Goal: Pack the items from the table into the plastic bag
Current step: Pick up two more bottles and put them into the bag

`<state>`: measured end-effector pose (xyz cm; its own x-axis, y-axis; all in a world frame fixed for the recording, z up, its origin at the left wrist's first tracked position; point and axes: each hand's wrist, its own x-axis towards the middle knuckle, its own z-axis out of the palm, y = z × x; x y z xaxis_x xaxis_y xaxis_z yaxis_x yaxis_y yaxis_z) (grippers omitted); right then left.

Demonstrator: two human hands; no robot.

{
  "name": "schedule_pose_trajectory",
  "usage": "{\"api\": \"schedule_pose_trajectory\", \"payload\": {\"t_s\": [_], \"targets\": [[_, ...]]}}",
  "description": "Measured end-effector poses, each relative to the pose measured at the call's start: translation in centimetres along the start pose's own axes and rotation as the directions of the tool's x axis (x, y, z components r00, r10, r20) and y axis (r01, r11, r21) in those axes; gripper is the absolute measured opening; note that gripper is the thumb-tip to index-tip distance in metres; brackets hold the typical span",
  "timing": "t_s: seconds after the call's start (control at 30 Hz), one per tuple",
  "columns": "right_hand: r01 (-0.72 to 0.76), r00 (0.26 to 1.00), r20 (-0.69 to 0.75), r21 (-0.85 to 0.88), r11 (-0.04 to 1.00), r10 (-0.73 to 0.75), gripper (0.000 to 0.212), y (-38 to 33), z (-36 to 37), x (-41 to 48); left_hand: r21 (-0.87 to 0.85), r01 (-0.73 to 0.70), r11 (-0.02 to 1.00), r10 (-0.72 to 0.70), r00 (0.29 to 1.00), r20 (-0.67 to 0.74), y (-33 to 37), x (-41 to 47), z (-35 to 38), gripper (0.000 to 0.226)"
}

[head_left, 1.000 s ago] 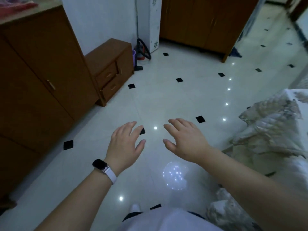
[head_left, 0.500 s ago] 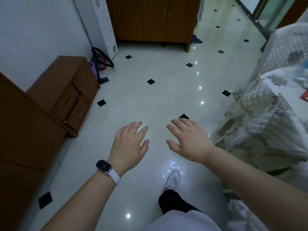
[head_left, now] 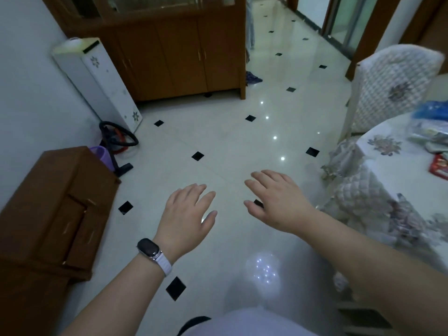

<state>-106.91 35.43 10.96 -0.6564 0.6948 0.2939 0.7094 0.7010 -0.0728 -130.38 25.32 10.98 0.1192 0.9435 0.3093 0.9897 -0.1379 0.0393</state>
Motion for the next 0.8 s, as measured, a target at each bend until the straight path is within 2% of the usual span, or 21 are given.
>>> {"api": "schedule_pose_trajectory", "payload": {"t_s": [0.13, 0.4, 0.63, 0.8], "targets": [[-0.013, 1.000, -0.003, -0.052, 0.999, 0.013, 0.053, 3.0, 0.2, 2.9, -0.001, -0.124, 0.992, 0.124, 0.992, -0.034, -1.6, 6.8, 2.2, 0.041], [-0.235, 0.969, 0.034, -0.163, 0.958, 0.244, 0.053, 8.9, 2.3, 10.4, -0.097, -0.339, 0.936, 0.333, 0.940, -0.079, -5.9, 22.0, 8.4, 0.042], [-0.468, 0.860, 0.066, -0.292, 0.834, 0.506, 0.053, 13.4, 3.2, 18.1, -0.240, -0.503, 0.830, 0.493, 0.864, -0.103, -9.3, 35.3, 12.9, 0.048], [-0.610, 0.756, 0.018, -0.345, 0.714, 0.654, 0.051, 16.1, 3.0, 19.8, -0.342, -0.585, 0.735, 0.592, 0.800, -0.096, -9.3, 41.9, 15.9, 0.048]]}}
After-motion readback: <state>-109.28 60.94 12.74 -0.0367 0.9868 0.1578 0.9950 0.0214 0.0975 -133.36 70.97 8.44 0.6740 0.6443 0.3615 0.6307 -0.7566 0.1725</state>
